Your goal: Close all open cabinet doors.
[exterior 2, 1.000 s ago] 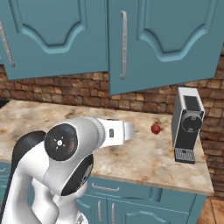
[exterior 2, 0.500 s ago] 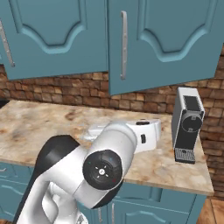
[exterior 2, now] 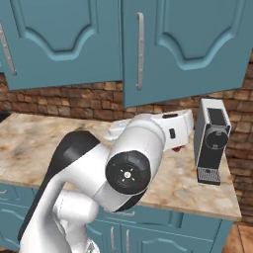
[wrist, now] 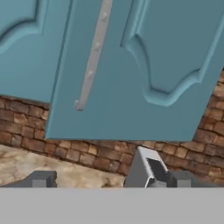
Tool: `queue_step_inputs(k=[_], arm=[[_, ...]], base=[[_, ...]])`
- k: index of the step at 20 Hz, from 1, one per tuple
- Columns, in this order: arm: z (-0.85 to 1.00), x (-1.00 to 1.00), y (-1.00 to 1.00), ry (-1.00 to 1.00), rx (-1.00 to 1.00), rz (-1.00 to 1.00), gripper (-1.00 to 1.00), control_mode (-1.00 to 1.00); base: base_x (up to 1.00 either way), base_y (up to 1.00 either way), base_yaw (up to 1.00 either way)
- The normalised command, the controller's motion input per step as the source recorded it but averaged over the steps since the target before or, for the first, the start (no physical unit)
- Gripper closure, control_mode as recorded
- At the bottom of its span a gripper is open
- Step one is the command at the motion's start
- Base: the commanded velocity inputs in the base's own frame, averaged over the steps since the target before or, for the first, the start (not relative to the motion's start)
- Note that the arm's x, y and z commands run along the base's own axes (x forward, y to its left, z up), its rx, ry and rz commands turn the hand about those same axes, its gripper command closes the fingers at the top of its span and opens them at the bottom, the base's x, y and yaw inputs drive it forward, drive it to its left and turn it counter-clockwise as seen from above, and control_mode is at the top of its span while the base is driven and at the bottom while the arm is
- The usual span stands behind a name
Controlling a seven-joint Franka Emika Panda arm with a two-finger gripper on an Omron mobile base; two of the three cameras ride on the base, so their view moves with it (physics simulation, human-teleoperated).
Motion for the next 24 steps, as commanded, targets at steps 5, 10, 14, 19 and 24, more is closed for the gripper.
queue_step_inputs(k=[5,10,14,19,24], arm=[[0.31,0.28,0.00,-0.09,-0.14,0.02,-1.00,-1.00],[0.06,0.43,0.00,-0.08,-0.11,0.10,-1.00,-1.00],[0.00,0.62,0.00,-0.02,-0.05,0.15,-1.00,-1.00],[0.00,0.68,0.00,0.00,-0.02,0.16,-1.00,-1.00],[0.02,0.69,0.00,0.00,0.00,0.10,-1.00,-1.00]], base=[[0.00,0.00,0.00],[0.00,0.00,0.00],[0.00,0.00,0.00],[0.00,0.00,0.00],[0.00,0.00,0.00]])
